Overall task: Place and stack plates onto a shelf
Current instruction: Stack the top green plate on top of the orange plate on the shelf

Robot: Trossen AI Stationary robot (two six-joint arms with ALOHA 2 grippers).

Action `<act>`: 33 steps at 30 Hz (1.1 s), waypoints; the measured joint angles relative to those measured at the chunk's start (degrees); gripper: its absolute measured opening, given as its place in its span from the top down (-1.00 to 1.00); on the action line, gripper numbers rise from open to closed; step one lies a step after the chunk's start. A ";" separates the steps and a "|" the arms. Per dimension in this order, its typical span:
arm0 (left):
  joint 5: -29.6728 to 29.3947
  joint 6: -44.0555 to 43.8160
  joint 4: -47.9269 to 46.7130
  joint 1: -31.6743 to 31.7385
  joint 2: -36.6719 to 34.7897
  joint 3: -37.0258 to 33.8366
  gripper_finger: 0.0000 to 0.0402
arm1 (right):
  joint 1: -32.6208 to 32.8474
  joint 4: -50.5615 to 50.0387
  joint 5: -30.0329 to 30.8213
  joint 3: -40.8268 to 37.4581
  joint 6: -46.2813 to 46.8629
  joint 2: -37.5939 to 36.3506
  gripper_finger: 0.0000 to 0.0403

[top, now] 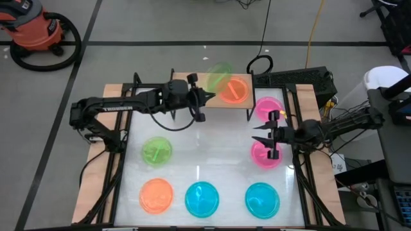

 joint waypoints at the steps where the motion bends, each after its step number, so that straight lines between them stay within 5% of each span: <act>1: 0.60 0.37 0.76 0.36 0.40 0.04 1.00 | 0.22 -0.03 0.00 0.00 -0.50 -0.49 0.32; 16: 9.24 19.96 13.62 2.59 13.74 -0.08 1.00 | 1.26 -0.52 0.40 0.00 -4.96 -2.71 0.32; 33: 14.42 20.18 10.88 8.11 17.31 -0.08 0.83 | 1.22 -0.25 2.66 0.00 -8.83 -2.71 0.32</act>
